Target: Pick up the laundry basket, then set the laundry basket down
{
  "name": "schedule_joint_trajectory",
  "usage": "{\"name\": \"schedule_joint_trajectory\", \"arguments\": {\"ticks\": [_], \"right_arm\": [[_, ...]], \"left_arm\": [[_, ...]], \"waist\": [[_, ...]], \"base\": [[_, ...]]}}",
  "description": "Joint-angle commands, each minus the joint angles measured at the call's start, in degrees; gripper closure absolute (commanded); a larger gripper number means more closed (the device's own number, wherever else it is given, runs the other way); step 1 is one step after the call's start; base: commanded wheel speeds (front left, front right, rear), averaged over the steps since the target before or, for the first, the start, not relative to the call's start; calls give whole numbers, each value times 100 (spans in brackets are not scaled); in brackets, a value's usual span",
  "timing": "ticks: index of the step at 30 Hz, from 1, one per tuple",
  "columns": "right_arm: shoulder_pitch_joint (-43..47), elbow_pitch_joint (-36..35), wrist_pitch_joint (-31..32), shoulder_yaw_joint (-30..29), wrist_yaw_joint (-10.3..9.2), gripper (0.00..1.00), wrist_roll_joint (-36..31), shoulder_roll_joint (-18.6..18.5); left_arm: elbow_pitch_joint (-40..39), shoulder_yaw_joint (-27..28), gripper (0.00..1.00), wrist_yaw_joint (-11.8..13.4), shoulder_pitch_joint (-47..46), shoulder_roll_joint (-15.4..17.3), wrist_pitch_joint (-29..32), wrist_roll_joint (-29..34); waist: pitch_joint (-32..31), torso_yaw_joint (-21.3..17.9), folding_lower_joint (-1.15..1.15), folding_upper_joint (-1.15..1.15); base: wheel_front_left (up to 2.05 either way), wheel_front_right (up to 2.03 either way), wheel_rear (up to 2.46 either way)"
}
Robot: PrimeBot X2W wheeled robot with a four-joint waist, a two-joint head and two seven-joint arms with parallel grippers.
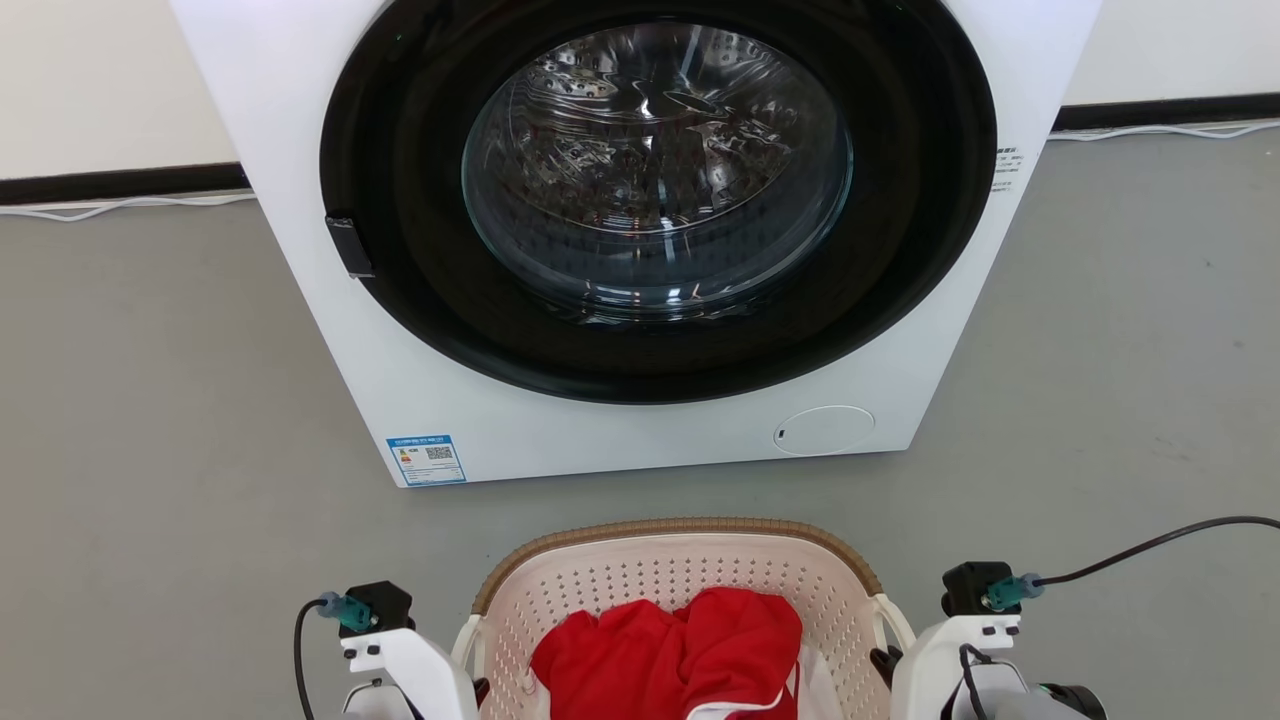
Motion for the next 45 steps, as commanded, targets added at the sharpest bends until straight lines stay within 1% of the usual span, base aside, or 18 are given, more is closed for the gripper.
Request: {"name": "schedule_joint_trajectory", "arguments": {"ticks": [1, 12, 19, 31, 34, 45], "right_arm": [[-118, -51, -106, 104, 43, 100, 64, 1], [-163, -52, -186, 311, 43, 100, 270, -19], [-271, -48, -293, 412, 43, 100, 376, -46], [-639, -10, -634, 552, 43, 100, 483, -37], [-792, 23, -811, 585, 43, 100, 501, -26], [-1173, 95, -1261, 662, 43, 100, 524, -14]], "left_arm": [[-69, 99, 100, -44, -212, 92, -54, -43], [-62, 51, 100, -44, -204, 88, -109, -105], [-93, 20, 100, -44, -325, 129, -194, -101], [-198, -11, 100, -44, -688, 189, -683, -30], [-230, -14, 100, -44, -843, 251, -922, 7], [-267, -64, 100, -44, -1240, 381, -1388, 101]], "waist": [[0, 2, 0, 0], [39, -24, 0, 0], [267, -28, 0, 0], [999, -19, 0, 0], [1307, -26, 0, 0], [2068, -47, 0, 0]], "base": [[0, 0, 0], [0, 0, 0], [0, 0, 0], [0, 0, 0], [0, 0, 0], [0, 0, 0]]}}
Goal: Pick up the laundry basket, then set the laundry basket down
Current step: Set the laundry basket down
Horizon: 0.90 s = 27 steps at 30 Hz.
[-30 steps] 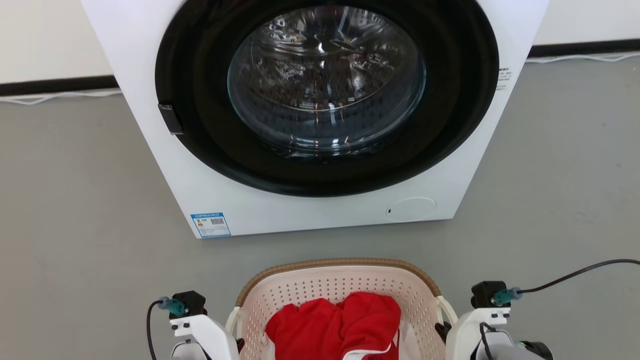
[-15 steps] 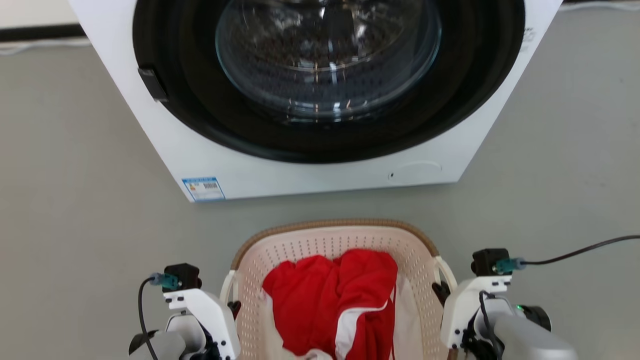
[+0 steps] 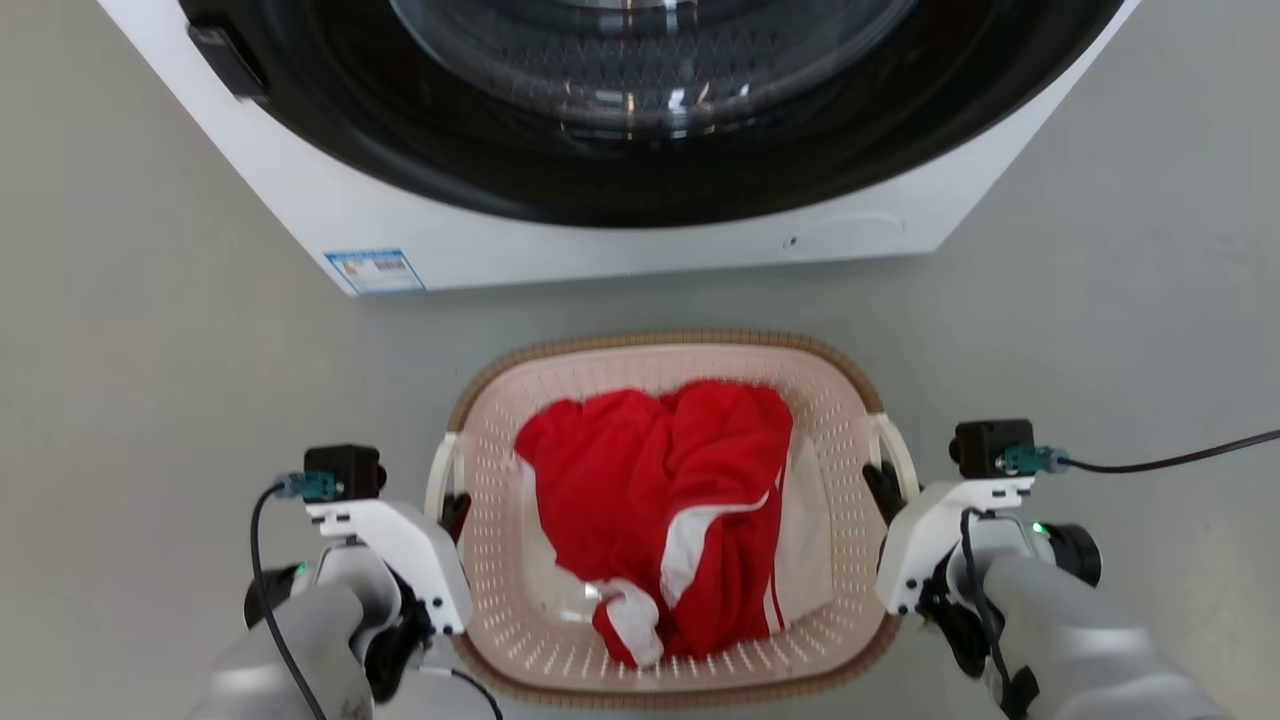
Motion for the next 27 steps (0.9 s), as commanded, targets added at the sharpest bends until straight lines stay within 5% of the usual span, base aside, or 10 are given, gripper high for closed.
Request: {"name": "schedule_joint_trajectory", "arguments": {"ticks": [1, 18, 27], "right_arm": [[-6, -7, -115, 67, 43, 100, 19, -7], [-619, 72, -508, 18, 43, 100, -47, 23], [-863, -149, -518, -540, 43, 100, -508, -22]], "left_arm": [[-49, 102, 100, -44, -267, 178, -116, 72], [-71, 217, 100, -44, -968, 340, -479, 281], [-186, 957, 100, -44, -1163, 397, -487, 867]], "waist": [[191, -3, 0, 0], [1355, 34, 0, 0], [1885, 15, 0, 0]], "base": [[0, 0, 0], [0, 0, 0], [0, 0, 0]]}}
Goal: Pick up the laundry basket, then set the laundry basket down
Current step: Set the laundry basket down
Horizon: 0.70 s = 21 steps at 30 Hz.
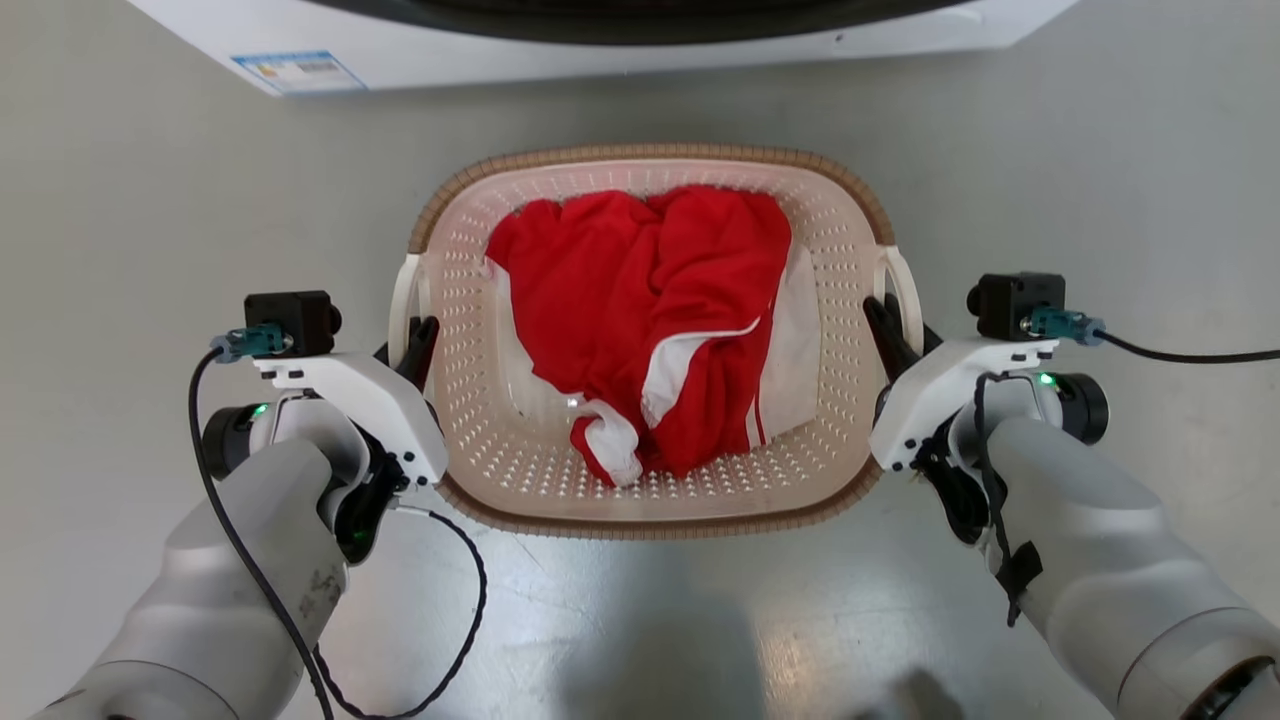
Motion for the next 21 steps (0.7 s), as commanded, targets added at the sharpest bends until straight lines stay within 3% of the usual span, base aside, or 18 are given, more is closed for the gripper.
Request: {"name": "schedule_joint_trajectory", "arguments": {"ticks": [1, 21], "right_arm": [[173, -48, -78, -44, 42, 100, -113, -9], [195, -251, -79, -1338, 42, 100, -1341, 152]], "left_arm": [[-53, 220, 100, -42, -138, 233, -84, 107], [-220, 1423, 100, -42, -132, 132, -85, 1323]], "waist": [[128, -8, 0, 0], [787, 17, 0, 0]], "base": [[0, 0, 0], [0, 0, 0]]}}
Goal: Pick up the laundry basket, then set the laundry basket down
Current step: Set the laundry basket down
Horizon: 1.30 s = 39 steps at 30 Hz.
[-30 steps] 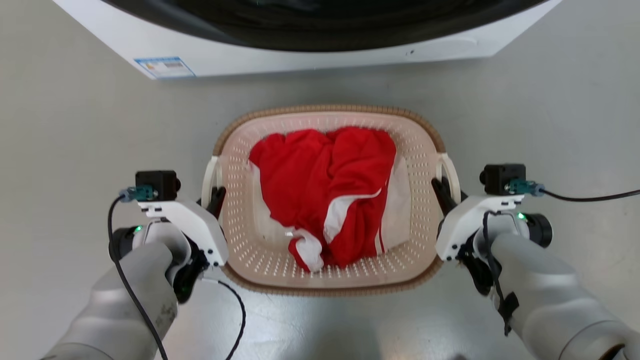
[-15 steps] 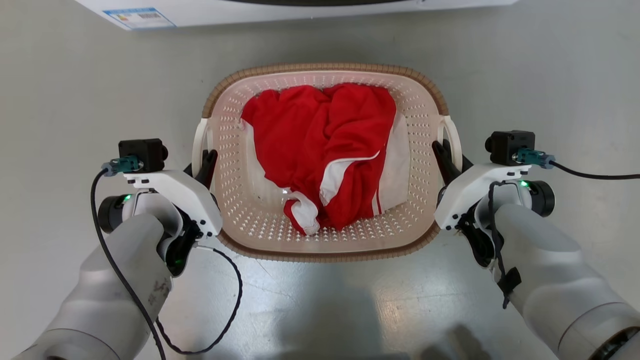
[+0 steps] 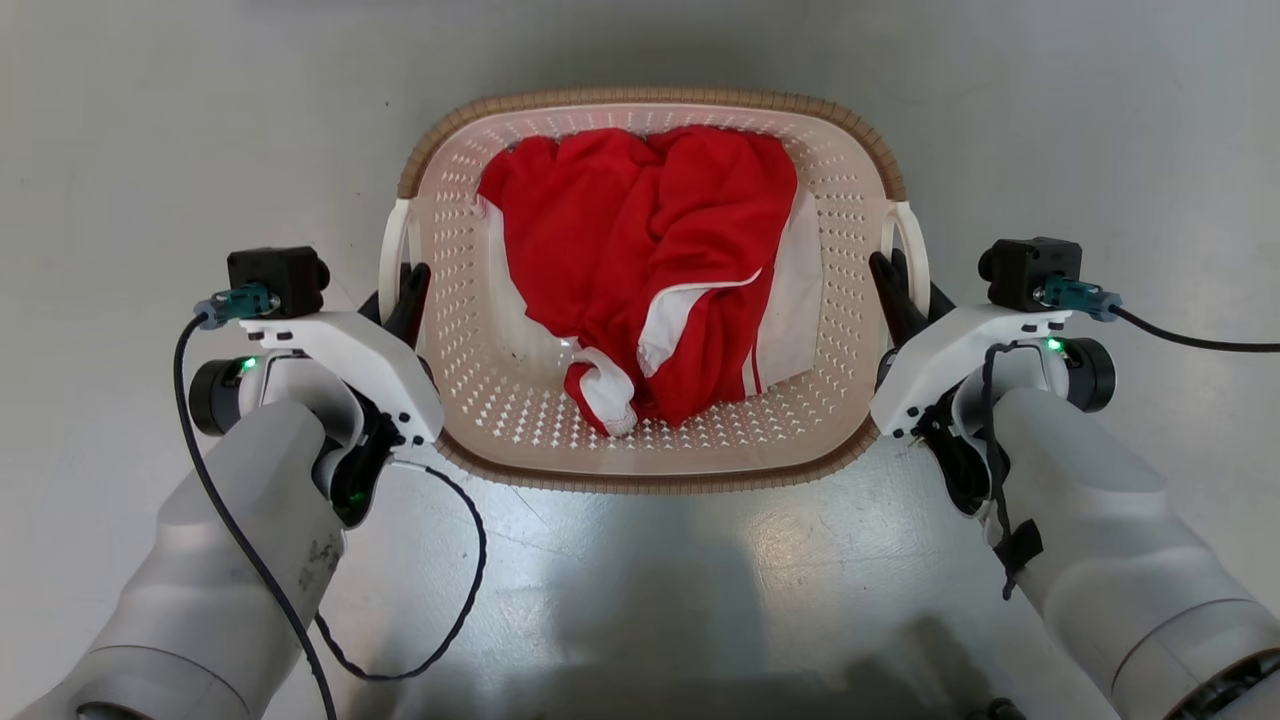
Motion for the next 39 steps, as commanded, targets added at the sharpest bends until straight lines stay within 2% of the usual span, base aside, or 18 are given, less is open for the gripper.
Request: {"name": "schedule_joint_trajectory", "arguments": {"ticks": [1, 12, 13, 14, 15, 16, 28, 39], "right_arm": [[194, -55, -78, -16, 42, 100, -95, 67], [213, -68, -78, -500, 42, 100, -535, 144], [214, -60, -78, -529, 42, 92, -565, 150], [214, -49, -78, -558, 42, 63, -593, 157], [214, -38, -79, -587, 42, 10, -620, 164], [216, -28, -79, -615, 42, 0, -646, 170], [315, 15, -79, -921, 42, 0, -885, 252], [717, -89, -79, -1100, 42, 0, -844, 298]], "left_arm": [[-71, 206, 100, -41, -90, 198, -85, 89], [-47, 494, 100, -41, -78, 68, -85, 391], [-42, 507, 80, -41, -77, 60, -85, 405], [-35, 520, 46, -41, -76, 52, -85, 417], [-27, 522, 0, -41, -72, 43, -85, 429], [-20, 522, 0, -41, -69, 36, -85, 440], [51, 479, 0, -41, -18, 20, -85, 408], [-30, 553, 0, -41, 334, 147, -85, 530]], "waist": [[43, 11, 0, 0], [175, 36, 0, 0], [180, 37, 0, 0], [183, 38, 0, 0], [184, 37, 0, 0], [182, 37, 0, 0], [49, -14, 0, 0], [-782, -113, 0, 0]], "base": [[0, 0, 0], [0, 0, 0], [0, 0, 0], [0, 0, 0], [0, 0, 0], [0, 0, 0], [0, 0, 0], [0, 0, 0]]}}
